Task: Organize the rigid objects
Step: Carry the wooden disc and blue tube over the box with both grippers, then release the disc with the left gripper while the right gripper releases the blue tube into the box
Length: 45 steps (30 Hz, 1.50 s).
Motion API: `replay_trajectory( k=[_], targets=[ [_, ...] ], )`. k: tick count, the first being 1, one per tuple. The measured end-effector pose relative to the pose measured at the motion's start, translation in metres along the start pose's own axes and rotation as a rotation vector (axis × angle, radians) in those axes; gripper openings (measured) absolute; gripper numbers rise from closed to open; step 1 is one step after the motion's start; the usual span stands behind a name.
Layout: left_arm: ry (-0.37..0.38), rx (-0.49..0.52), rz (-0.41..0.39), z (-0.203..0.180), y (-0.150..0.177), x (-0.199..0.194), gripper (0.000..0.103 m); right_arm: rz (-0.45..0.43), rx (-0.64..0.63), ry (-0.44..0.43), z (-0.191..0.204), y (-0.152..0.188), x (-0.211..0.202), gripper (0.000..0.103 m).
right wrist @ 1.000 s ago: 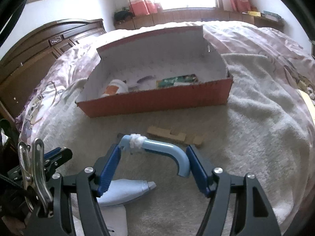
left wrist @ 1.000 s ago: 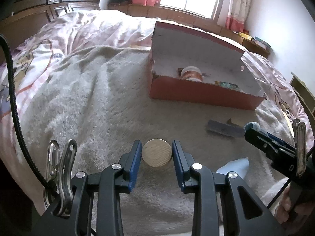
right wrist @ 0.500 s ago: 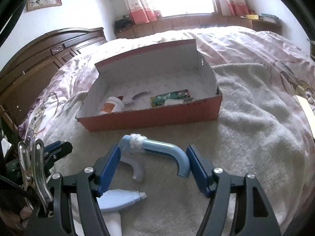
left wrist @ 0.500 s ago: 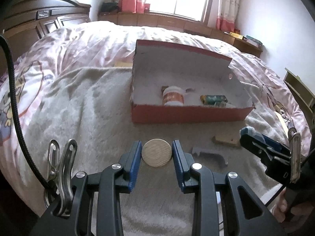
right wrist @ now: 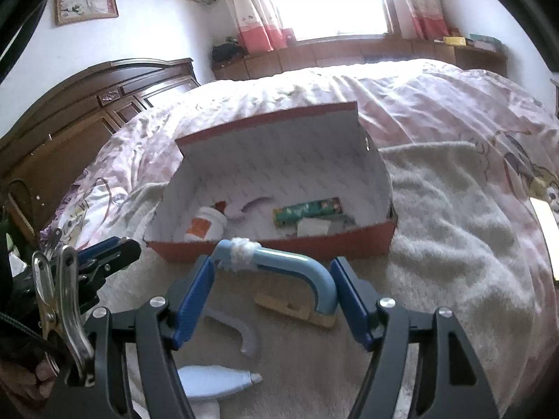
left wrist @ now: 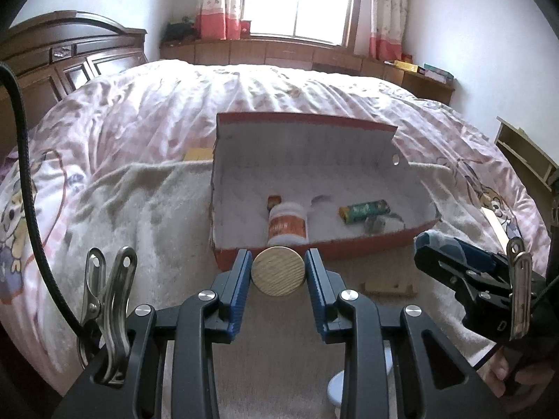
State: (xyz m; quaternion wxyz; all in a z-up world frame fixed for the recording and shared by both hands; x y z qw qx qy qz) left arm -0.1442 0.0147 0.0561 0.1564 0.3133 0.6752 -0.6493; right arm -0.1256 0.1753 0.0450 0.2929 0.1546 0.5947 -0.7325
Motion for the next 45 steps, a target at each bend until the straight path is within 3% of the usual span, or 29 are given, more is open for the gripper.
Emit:
replay_trajectory(
  k=[17, 45],
  targets=[
    [0.011, 0.025, -0.022, -0.009, -0.032, 0.013, 0.032, -0.042, -0.043, -0.006, 0.005, -0.040, 0.007, 0.072],
    [0.013, 0.023, 0.045, -0.006, -0.042, 0.080, 0.032, 0.009, -0.058, 0.019, -0.013, -0.055, 0.075, 0.072]
  ],
)
Point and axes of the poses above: each gripper's, at about its wrist camera, not at the fingertips, and x roughly the way its jaws point, z to its left, y to its underside, the point moved 9 cm from there along x, roughly the way its jaws point, and after that the axes turned 1 degree about -z, right-handed, at the moved point
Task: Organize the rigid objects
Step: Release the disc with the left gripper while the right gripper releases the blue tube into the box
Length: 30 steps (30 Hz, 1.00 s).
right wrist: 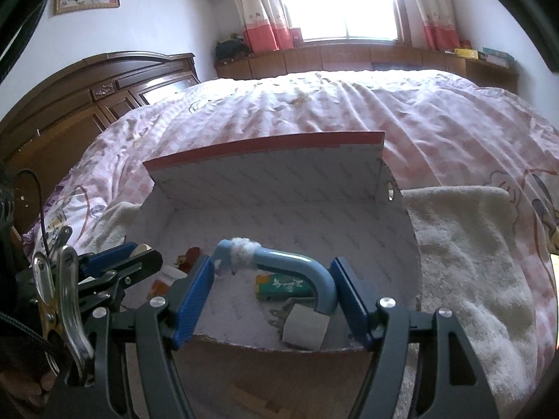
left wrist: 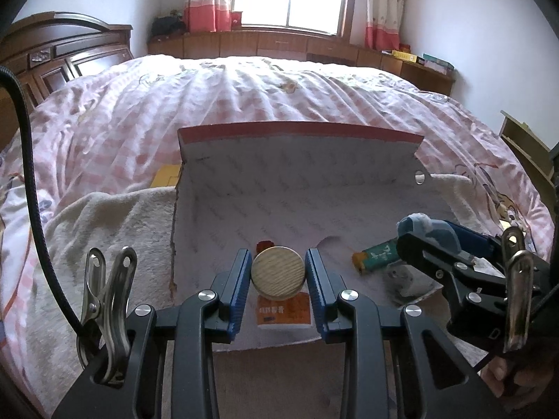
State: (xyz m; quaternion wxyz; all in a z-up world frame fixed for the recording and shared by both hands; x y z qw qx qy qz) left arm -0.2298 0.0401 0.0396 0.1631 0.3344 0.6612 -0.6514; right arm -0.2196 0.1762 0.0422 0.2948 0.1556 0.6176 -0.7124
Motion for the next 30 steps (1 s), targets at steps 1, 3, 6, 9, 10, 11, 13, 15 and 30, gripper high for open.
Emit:
replay_trajectory(
  k=[1, 3, 6, 9, 10, 11, 13, 15, 30],
  targets=[
    [-0.001, -0.001, 0.003, 0.001, 0.001, 0.002, 0.032, 0.001, -0.002, 0.003, 0.000, 0.000, 0.002, 0.072],
    [0.000, -0.004, 0.010, 0.001, 0.002, 0.007, 0.032, 0.003, -0.005, 0.008, -0.001, 0.000, 0.006, 0.072],
    [0.001, -0.005, 0.016, 0.002, 0.003, 0.012, 0.032, 0.007, -0.013, 0.017, -0.002, 0.002, 0.011, 0.072],
    [0.003, -0.007, 0.023, 0.002, 0.004, 0.016, 0.032, 0.014, -0.017, 0.023, -0.002, 0.003, 0.016, 0.072],
    [0.004, -0.008, 0.024, 0.003, 0.005, 0.017, 0.032, 0.016, -0.018, 0.025, -0.003, 0.004, 0.017, 0.072],
    [0.005, -0.009, 0.026, 0.003, 0.005, 0.018, 0.032, 0.018, -0.019, 0.027, -0.003, 0.004, 0.018, 0.072],
    [0.005, -0.008, 0.021, 0.002, 0.005, 0.019, 0.032, 0.019, -0.022, 0.032, -0.004, 0.004, 0.020, 0.072],
    [0.005, -0.002, 0.019, 0.002, 0.005, 0.019, 0.032, 0.021, -0.022, 0.038, -0.005, 0.005, 0.021, 0.073],
    [-0.010, -0.007, 0.027, -0.001, 0.005, 0.020, 0.033, 0.017, -0.020, 0.027, -0.003, 0.007, 0.021, 0.074]
  ],
)
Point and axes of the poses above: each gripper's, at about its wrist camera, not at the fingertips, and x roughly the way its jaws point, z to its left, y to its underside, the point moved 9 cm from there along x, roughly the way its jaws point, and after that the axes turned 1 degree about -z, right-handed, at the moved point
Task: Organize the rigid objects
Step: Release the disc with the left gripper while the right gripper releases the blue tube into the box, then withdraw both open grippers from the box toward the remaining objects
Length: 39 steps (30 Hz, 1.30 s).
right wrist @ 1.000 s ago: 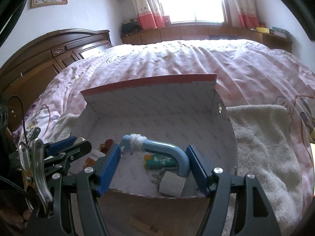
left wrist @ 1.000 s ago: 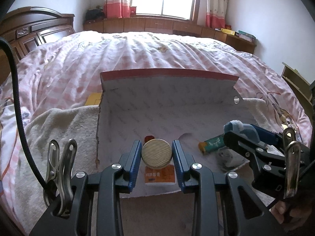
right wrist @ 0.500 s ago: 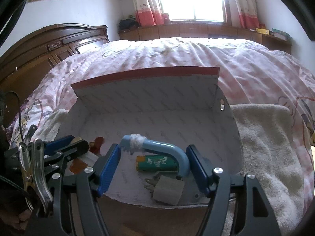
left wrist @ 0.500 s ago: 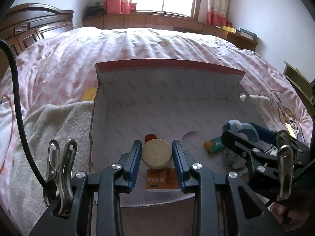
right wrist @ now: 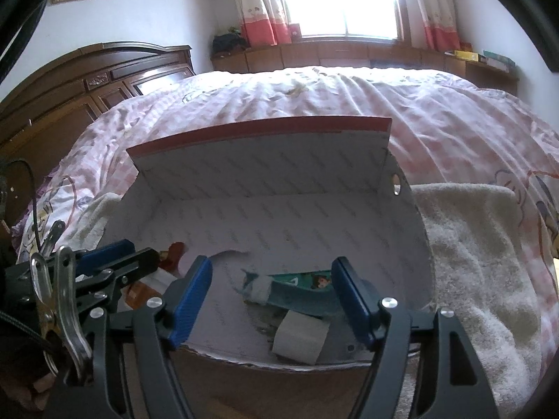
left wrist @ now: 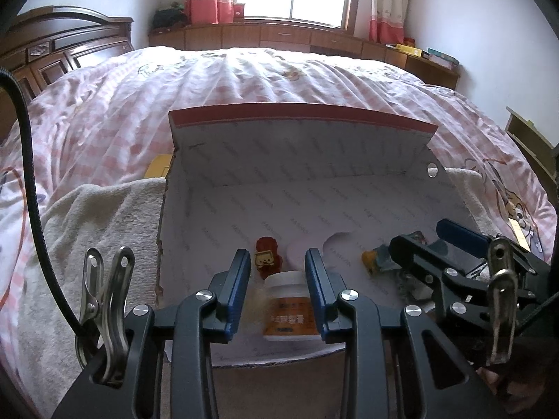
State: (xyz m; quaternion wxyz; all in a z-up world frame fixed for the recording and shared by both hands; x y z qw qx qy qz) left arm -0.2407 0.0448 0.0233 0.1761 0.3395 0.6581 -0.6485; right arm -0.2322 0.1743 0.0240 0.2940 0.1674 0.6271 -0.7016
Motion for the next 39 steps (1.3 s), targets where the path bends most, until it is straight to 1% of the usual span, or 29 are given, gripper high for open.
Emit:
replay_trajectory(
  k=[12, 23, 31, 39],
  targets=[
    [-0.001, -0.002, -0.007, 0.001, 0.000, -0.005, 0.033, -0.020, 0.037, -0.039, 0.001, -0.002, -0.011, 0.074],
    [-0.001, 0.005, -0.030, -0.001, 0.002, -0.028, 0.033, -0.027, 0.043, -0.064, 0.008, 0.003, -0.031, 0.074],
    [0.005, 0.010, -0.042, -0.006, 0.010, -0.046, 0.033, -0.014, 0.061, -0.080, 0.010, 0.014, -0.047, 0.074],
    [0.012, 0.027, -0.025, -0.015, 0.027, -0.060, 0.033, -0.001, 0.068, -0.080, 0.012, 0.031, -0.063, 0.074]
  ],
)
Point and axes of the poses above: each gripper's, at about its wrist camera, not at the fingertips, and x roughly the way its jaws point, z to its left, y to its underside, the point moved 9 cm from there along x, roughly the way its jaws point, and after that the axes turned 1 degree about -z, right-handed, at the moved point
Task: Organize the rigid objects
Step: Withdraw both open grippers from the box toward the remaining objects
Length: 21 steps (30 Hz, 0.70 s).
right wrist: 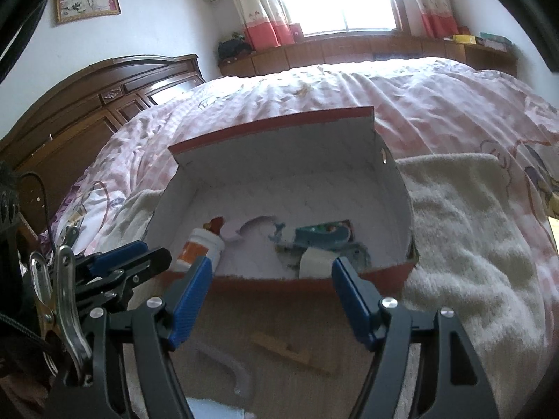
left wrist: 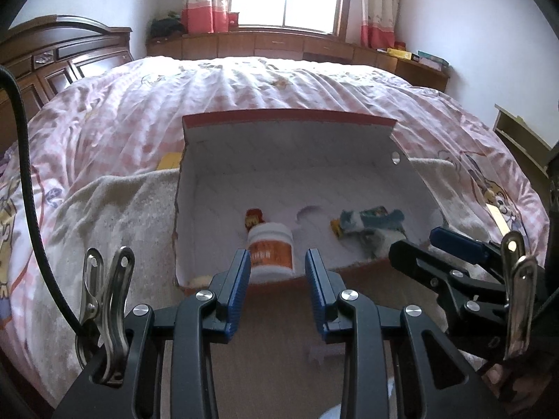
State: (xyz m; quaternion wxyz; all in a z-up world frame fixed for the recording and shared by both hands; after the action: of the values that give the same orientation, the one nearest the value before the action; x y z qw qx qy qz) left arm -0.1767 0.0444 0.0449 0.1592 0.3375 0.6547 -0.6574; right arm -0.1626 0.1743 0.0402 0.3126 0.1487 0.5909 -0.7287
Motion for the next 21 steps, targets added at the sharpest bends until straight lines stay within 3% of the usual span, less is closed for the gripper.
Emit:
replay_trajectory(
  k=[21],
  targets=[
    [0.029, 0.001, 0.039, -0.014, 0.061, -0.039, 0.033, 0.078, 0.001, 0.008, -0.003, 0.065, -0.043, 0.074]
  ],
)
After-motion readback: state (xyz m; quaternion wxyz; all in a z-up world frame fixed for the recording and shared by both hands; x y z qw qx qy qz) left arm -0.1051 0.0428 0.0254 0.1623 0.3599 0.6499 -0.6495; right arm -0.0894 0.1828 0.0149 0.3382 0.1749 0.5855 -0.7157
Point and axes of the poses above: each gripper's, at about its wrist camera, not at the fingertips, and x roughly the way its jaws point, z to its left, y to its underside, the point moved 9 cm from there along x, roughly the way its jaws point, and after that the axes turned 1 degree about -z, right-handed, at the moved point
